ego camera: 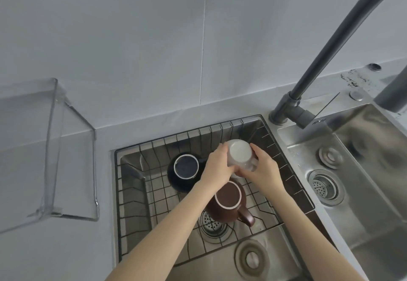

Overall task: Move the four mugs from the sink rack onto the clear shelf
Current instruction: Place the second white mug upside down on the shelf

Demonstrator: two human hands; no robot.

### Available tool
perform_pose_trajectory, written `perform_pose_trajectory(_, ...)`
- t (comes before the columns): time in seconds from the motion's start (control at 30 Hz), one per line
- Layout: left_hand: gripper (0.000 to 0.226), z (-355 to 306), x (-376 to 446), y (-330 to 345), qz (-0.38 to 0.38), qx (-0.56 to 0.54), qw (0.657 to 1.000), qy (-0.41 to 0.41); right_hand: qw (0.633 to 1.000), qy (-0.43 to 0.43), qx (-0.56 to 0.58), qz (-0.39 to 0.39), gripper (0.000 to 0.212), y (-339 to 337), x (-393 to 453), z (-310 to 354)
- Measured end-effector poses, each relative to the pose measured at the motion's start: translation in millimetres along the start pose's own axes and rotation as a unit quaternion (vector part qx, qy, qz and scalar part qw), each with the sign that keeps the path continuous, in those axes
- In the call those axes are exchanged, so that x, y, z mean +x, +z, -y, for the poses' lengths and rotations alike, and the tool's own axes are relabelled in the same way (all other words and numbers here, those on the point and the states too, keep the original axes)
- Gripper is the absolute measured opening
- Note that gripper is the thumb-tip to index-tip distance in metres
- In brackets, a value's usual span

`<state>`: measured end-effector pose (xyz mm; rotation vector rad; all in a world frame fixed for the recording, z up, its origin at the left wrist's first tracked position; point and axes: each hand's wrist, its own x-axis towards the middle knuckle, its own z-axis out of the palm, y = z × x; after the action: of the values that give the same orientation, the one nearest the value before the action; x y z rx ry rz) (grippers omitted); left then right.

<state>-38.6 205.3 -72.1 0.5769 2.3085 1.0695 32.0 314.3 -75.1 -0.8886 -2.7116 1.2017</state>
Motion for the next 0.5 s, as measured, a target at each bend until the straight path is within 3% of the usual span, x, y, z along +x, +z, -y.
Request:
perform_pose_trajectory(0.33, 0.064, -15.7, -1.9, -19.7, -0.032, 0.061, 0.997, 0.041, 0.999, -0.004, 0.004, -0.036, 0.085, -11.9, -0.9, 15.1)
perform_pose_trajectory(0.5, 0.051, -37.4, -19.3, -58.5, -0.08, 0.066, 0.991, 0.082, 0.997, -0.064, -0.009, -0.047, 0.082, -37.2, -7.6, 59.3)
